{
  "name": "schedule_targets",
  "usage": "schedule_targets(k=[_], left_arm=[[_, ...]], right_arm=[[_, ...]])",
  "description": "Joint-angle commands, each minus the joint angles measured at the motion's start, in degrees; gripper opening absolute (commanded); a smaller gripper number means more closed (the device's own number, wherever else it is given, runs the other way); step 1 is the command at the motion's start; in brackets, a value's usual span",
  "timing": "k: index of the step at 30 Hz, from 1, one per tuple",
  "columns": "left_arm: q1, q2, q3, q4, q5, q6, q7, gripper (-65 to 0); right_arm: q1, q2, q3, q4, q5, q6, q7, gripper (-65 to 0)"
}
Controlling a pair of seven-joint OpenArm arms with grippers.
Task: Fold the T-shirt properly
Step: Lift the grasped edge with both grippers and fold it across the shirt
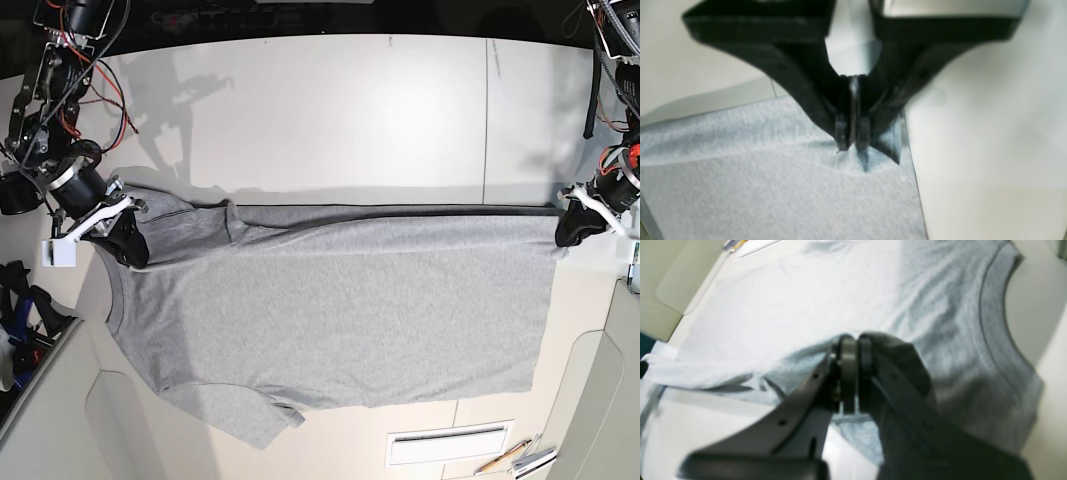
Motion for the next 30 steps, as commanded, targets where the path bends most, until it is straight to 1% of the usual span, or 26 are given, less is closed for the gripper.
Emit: schedule_targets(k=[1, 3, 8, 10, 13, 18, 21, 26, 29, 30], left_arm=[[-1.8, -1.3, 0.2, -0.1, -0.5, -0.3, -1.4, -65.0], [-3.8, -1.3, 1.4, -1.9, 1.2, -0.3, -1.6, -65.0], [-7.8, -1.3, 2.5, -7.3, 1.6, -0.3, -3.6, -65.0], [-9.4, -1.3, 2.5, -9.1, 2.7, -0.3, -4.2, -65.0], [-11.0, -1.3, 2.5, -11.5, 4.6, -0.3, -6.5, -65.0], [-12.5, -1.3, 2.6, -13.2, 4.6, -0.3, -7.7, -65.0], [-13.1, -1.3, 2.6, -13.6, 5.7, -0.3, -8.4, -65.0], [-13.2, -1.3, 3.6, -15.7, 8.1, -0.3, -13.1, -65.0], [-13.2, -1.3, 4.7, -16.9, 10.7, -0.3, -17.4, -64.9], [-13.2, -1.3, 5.0, -17.1, 11.8, -0.3, -18.9, -60.7]], right_arm=[[2.8, 1.1, -0.8, -0.5, -0.5, 0.2, 1.6, -65.0], [6.2, 1.5, -2.8, -3.7, -2.6, 0.2, 1.6, -65.0], [12.8, 1.6, -4.9, -10.4, -3.2, 0.2, 1.6, -65.0], [14.6, 1.6, -5.0, -12.1, -4.2, 0.2, 1.7, -65.0], [16.7, 1.6, -5.0, -14.6, -5.8, 0.2, 3.1, -65.0], [19.1, 1.6, -5.2, -19.0, -5.9, 0.2, 4.3, -65.0], [19.8, 1.6, -5.6, -20.9, -6.3, 0.2, 5.9, -65.0], [20.2, 1.2, -5.8, -23.5, -8.7, 0.2, 8.2, -65.0], [20.2, 1.2, -5.8, -24.4, -8.7, 0.2, 8.9, -65.0], [20.2, 1.3, -5.8, -24.5, -8.7, 0.2, 8.9, -65.0]])
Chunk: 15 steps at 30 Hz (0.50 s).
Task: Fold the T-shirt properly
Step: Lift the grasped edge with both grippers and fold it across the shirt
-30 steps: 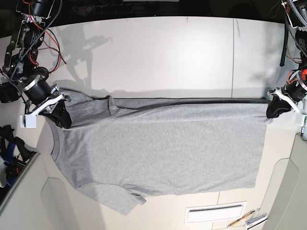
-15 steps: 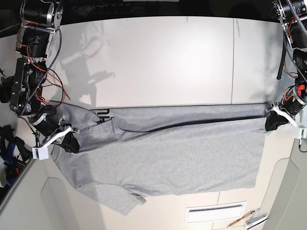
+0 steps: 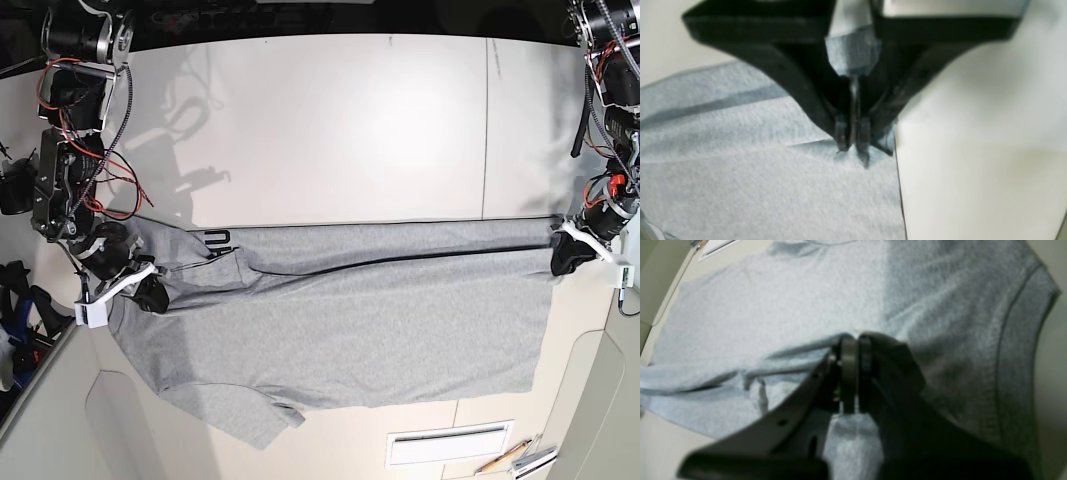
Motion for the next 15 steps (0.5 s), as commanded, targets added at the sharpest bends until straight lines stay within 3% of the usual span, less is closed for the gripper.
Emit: schedule_targets(k=[1, 5, 7, 10, 12, 15], left_arm=[[-1.3, -1.4, -0.2, 0.6, -0.5, -0.1, -2.6, -57.3], [-2.1, -1.3, -0.2, 0.3, 1.6, -0.1, -4.1, -54.1], [-2.2, -1.3, -0.2, 0.3, 1.7, -0.1, -4.1, -50.5], [-2.2, -1.3, -0.2, 0.3, 1.8, -0.1, -4.1, -36.7], [-2.2, -1.3, -0.2, 0.3, 1.8, -0.1, -4.0, -31.6], [-2.2, -1.3, -0.4, 0.3, 1.6, -0.1, -4.0, -31.5]], right_arm=[[1.6, 0.8, 0.2, 0.6, 0.9, 0.2, 2.0, -65.0], [1.6, 0.8, 0.2, 0.6, 0.9, 0.2, 2.0, -65.0], [1.6, 0.8, 0.2, 0.6, 0.9, 0.2, 1.9, -51.8], [1.6, 0.8, 0.2, 0.6, 1.0, 0.2, 0.8, -31.4], [1.6, 0.8, 0.2, 0.6, 1.2, 0.2, 0.3, -28.6], [1.6, 0.8, 0.4, 0.8, 2.2, 0.2, -1.0, -28.6]])
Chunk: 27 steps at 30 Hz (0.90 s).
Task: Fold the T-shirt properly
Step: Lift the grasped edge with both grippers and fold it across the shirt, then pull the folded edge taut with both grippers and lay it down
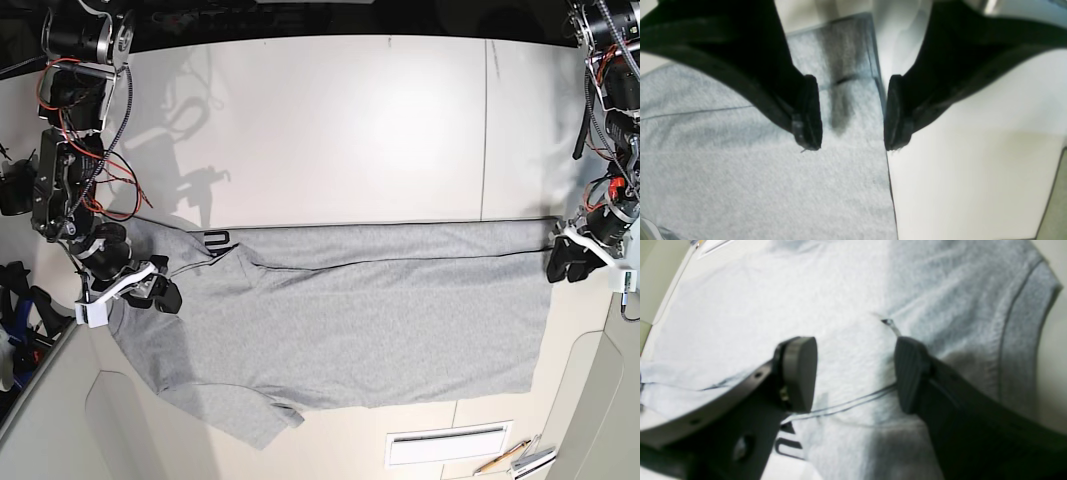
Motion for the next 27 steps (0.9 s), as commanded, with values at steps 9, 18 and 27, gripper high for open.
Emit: schedule_targets(k=[9, 18, 27], left_arm=[[-0.2, -1.3, -9.3, 0.8, -11.8, -0.3, 11.9, -31.4], [4.7, -1.6, -10.9, 0.8, -17.6, -0.3, 15.2, -22.6], [6.3, -1.3, -10.9, 0.8, -23.5, -0.3, 21.4, -22.1]], right_arm=[[-1.0, 1.0, 12.0, 6.8, 5.9, 0.3, -6.8, -28.6], [-9.3, 3.4, 19.1, 9.0, 9.5, 0.2, -7.6, -28.6], [-15.0, 4.8, 20.3, 9.0, 12.2, 0.3, -6.6, -20.6]])
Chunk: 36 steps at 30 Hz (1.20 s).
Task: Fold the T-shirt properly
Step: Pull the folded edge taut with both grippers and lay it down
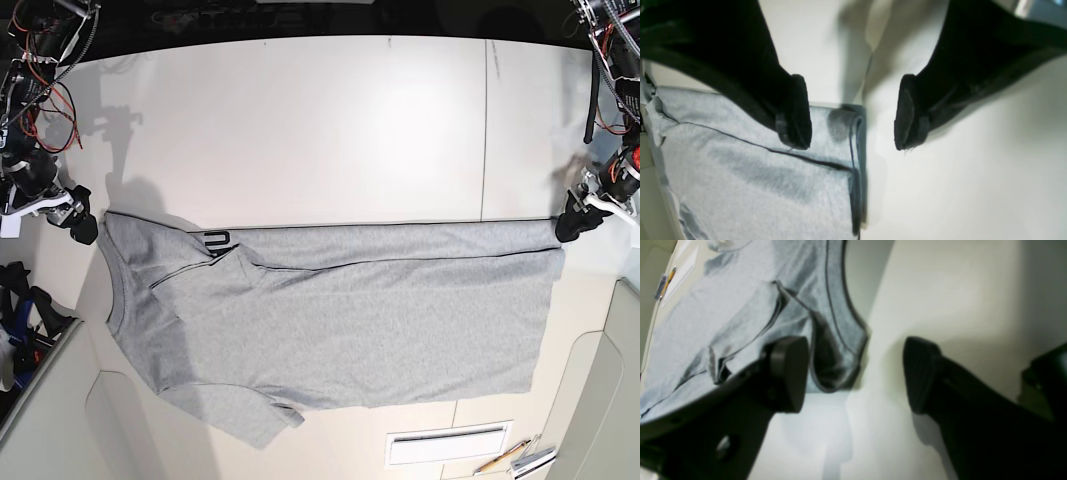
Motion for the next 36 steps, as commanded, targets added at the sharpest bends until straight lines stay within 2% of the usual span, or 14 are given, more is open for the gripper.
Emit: schedule_targets(k=[1, 2, 8, 15, 22, 26, 33, 34, 36], left_arm=[[-0.7, -1.3, -0.3, 0.8, -1.2, -0.6, -0.6, -19.5], [-0.7, -1.2, -0.3, 0.8, -1.2, -0.6, -0.6, -17.3], [-0.3, 0.4, -0.3, 0.8, -0.2, -0.6, -0.5, -17.3], [-0.3, 2.7, -0.2, 0.8, 0.8, -0.6, -0.6, -17.3], [-0.3, 2.8, 3.0, 0.8, 1.1, -0.6, -0.6, -17.3], [-0.4, 2.8, 5.8, 0.8, 1.0, -0.6, -0.9, -17.4], [-0.5, 2.8, 5.9, 0.8, 1.0, -0.6, -1.3, -17.6], [-0.5, 2.8, 5.9, 0.8, 1.0, -0.6, -1.8, -17.6], [-0.5, 2.8, 5.9, 0.8, 1.0, -0.6, -2.4, -19.1]], right_arm=[[0.6, 1.1, 0.2, 1.0, 1.2, 0.7, 1.3, -20.6], [0.6, 1.0, 0.2, 1.0, 1.3, 0.7, 1.3, -20.6], [0.6, 0.9, -0.5, 1.0, 1.5, 0.6, 1.3, -20.6], [0.7, -0.2, -5.4, 0.9, 1.5, 0.6, 1.6, -20.6], [1.1, -4.1, -5.9, 0.9, 0.2, 0.6, 2.5, -20.7], [1.2, -4.5, -7.0, 0.9, 0.2, 0.6, 4.2, -20.7], [1.3, -4.5, -7.4, 0.9, 0.0, 0.5, 6.7, -21.0], [1.3, -4.5, -7.4, 0.9, -0.3, 0.4, 6.8, -22.7], [1.3, -4.5, -7.4, 0.9, -0.7, -0.4, 7.3, -33.7]])
